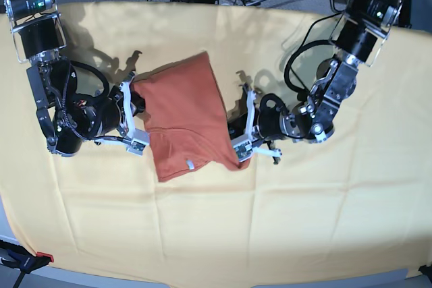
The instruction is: Fold the T-shirt properly
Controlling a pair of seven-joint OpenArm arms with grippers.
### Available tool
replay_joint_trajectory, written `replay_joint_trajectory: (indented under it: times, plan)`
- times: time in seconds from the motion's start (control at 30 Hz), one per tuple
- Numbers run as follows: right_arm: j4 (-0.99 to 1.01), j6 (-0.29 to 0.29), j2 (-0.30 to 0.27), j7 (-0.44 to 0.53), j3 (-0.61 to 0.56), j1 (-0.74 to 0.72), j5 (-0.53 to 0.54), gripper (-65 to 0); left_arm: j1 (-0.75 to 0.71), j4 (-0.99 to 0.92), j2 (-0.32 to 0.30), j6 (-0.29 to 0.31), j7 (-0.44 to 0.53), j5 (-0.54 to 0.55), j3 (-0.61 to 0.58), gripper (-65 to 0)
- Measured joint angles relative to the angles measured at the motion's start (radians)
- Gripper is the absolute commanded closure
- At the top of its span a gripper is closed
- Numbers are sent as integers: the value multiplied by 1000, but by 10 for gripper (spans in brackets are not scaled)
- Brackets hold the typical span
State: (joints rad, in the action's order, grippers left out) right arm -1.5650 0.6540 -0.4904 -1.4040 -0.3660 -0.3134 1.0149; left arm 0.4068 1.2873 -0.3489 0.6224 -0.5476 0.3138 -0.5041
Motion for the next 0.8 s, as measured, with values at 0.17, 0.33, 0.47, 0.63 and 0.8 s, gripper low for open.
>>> replay_joint_trajectory:
  times: [0.17,0.33,0.47,0.63,0.8]
  plan:
    - [0,-18,0,0,0,0,41,0,49,-64,78,-10,-1,-57,-1,0]
    - [0,-18,-2,0,2,0,12,0,92,-71,97,-13,-48,-75,-7,0]
    - [-3,-32,-17,0,98,0,-35,0,127,-72,93,-13,-120,-76,-6,0]
    - [-25,-38,-29,-3,358,-3,117,0,153,-60,66,35,-188,158,11,0]
    - [-26,8,-27,-13,620,-3,370,0,153,-24,44,71,-354,419,105,0]
